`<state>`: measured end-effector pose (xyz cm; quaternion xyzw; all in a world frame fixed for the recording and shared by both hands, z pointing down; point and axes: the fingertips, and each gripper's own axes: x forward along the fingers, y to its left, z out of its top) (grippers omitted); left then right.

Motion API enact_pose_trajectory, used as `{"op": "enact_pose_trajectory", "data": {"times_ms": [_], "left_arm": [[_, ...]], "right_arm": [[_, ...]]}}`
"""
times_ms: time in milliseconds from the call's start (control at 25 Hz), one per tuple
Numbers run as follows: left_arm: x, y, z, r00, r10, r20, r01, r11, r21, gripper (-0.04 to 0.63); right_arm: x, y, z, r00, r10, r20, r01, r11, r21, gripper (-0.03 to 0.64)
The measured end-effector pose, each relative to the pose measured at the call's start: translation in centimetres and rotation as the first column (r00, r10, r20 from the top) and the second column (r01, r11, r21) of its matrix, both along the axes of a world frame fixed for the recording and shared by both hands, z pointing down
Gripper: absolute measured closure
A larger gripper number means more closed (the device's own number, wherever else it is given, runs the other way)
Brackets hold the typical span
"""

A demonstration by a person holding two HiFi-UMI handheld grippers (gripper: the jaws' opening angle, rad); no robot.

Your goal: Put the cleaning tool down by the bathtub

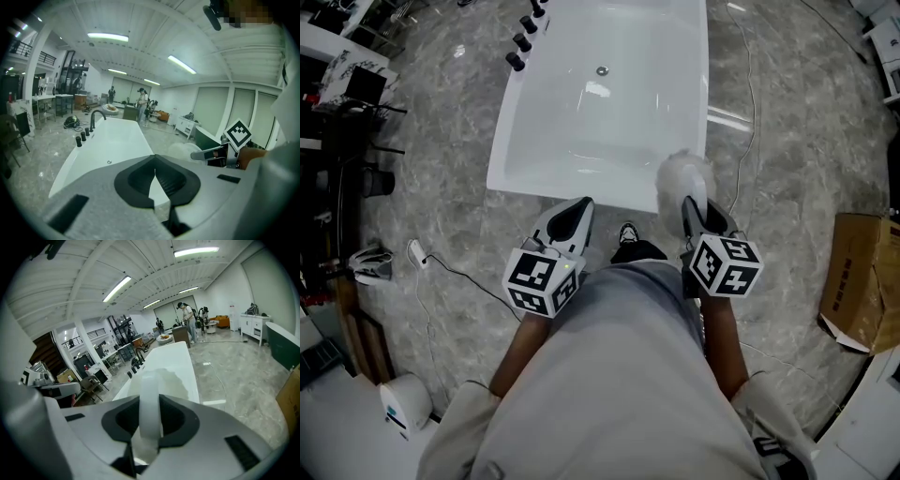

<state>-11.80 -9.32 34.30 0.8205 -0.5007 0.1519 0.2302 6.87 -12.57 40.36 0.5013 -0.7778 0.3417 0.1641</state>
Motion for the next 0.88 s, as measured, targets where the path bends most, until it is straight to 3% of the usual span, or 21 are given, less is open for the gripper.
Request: {"op": "enact_pose_trajectory", "data": {"times_ms": [480,880], "left_arm": [[1.2,-2.7,0.5,0.999,-0.018,-0.043,0.017,1.000,-0.008,0.591],[3.3,-3.3,1.2,0.997,0.015,-0.074,-0.019,0.999,-0.049,0.591]], "right_arm": [[0.9,-3.4,1.6,1.000,-0.005,0.006,0.005,1.000,-0.025,0.532],[4.0,-3.8,4.4,0.995,0.095,-0.028,-0.098,0.990,-0.104,0.532]]}}
